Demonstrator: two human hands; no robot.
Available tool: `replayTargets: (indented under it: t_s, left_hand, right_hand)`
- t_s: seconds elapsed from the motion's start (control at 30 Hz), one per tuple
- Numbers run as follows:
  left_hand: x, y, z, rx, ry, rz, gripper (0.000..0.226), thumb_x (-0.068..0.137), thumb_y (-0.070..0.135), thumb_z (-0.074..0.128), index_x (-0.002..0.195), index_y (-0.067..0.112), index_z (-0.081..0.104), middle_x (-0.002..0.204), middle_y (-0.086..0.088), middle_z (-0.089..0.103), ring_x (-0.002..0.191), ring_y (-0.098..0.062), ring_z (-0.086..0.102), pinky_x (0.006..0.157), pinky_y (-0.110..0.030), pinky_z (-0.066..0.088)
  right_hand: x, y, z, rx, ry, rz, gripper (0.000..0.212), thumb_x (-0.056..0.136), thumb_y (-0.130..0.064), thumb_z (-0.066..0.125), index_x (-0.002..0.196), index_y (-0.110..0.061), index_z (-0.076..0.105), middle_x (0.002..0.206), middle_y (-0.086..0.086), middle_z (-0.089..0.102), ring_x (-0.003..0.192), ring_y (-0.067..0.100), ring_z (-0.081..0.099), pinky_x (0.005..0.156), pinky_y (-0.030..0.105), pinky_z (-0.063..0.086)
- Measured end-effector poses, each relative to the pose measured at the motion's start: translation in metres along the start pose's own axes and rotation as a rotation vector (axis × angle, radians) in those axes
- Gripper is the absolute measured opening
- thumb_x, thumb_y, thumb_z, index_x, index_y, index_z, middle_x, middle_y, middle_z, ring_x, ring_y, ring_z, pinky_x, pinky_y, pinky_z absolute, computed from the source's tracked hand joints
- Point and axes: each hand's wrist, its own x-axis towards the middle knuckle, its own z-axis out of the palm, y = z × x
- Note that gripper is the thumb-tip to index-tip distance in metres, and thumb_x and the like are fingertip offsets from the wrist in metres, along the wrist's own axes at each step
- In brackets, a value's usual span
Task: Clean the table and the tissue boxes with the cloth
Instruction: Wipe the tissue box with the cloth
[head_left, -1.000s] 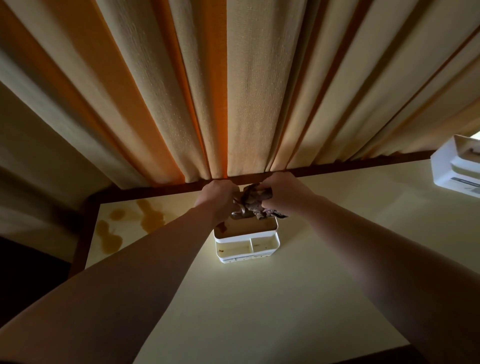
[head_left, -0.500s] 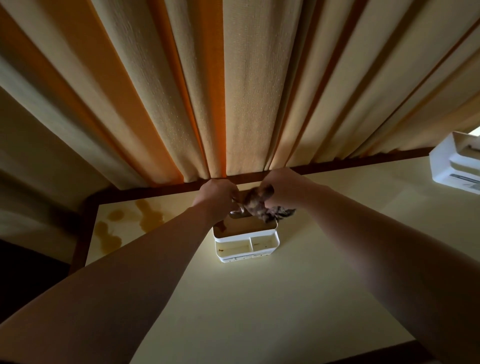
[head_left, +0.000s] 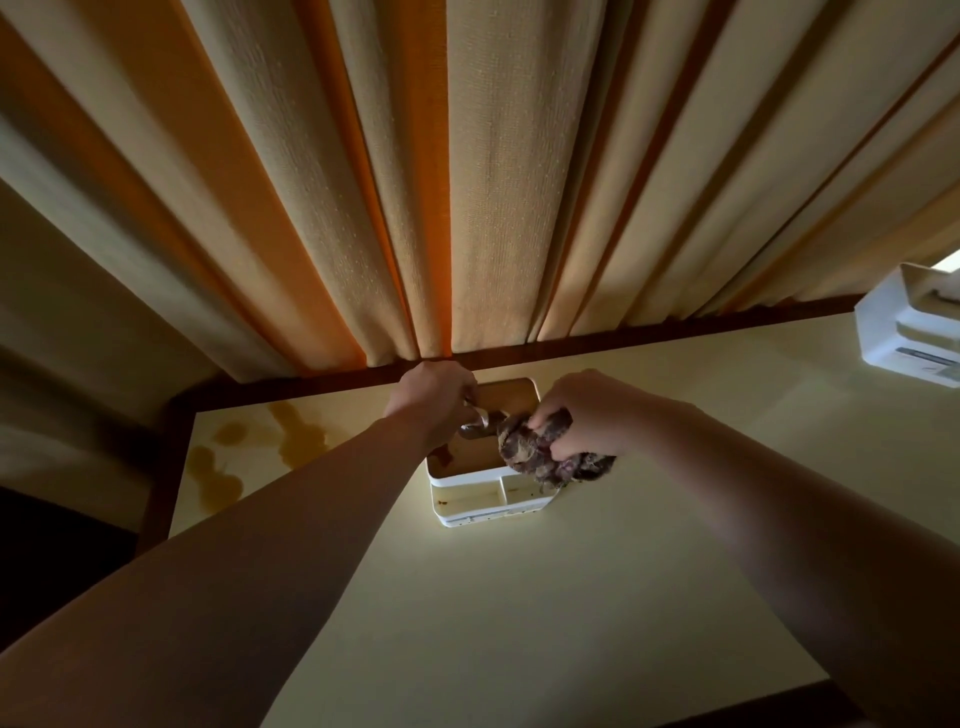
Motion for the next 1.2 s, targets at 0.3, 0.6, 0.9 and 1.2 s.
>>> replayTargets:
  t_s: [0.3,0.6,0.9,1.2]
  left_hand:
    - [0.003,-0.001,-0.001,-0.017,-0.012,0.005,0.025,0.083,0.028,0.085,0.107,0.028,0.077,0.101,0.008,0.071,0.086,-0.011,0.059,0.072,-0.025,0.049]
    - [0.001,-0.004,0.004,-0.035,0.002,-0.014,0.009,0.088,0.026,0.077,0.096,0.03,0.073,0.096,0.005,0.069,0.087,-0.017,0.064,0.076,-0.034,0.057]
    - [0.005,-0.002,-0.002,-0.018,-0.025,0.007,0.012,0.086,0.026,0.081,0.097,0.03,0.076,0.095,0.01,0.069,0.085,-0.01,0.064,0.068,-0.022,0.049]
    - [0.002,-0.009,0.001,-0.05,-0.005,0.061,0.028,0.086,0.036,0.082,0.11,0.03,0.068,0.112,0.004,0.068,0.102,-0.02,0.065,0.086,-0.039,0.058]
  right_hand:
    - [0.04,-0.016,-0.012,0.074,0.264,0.045,0.028,0.084,-0.013,0.068,0.108,-0.023,0.079,0.088,-0.007,0.065,0.09,0.015,0.065,0.068,0.027,0.05]
    - [0.004,-0.011,0.004,-0.002,0.107,0.014,0.027,0.09,-0.023,0.073,0.117,-0.027,0.075,0.105,-0.007,0.062,0.098,0.014,0.058,0.076,0.026,0.042]
    - [0.027,-0.009,-0.014,0.039,0.124,0.004,0.028,0.084,-0.016,0.07,0.108,-0.027,0.078,0.097,-0.013,0.062,0.098,0.012,0.061,0.079,0.026,0.048]
    - [0.031,-0.003,-0.008,0.162,0.305,0.029,0.028,0.086,-0.014,0.071,0.111,-0.022,0.078,0.094,-0.004,0.069,0.083,0.005,0.057,0.067,0.018,0.044]
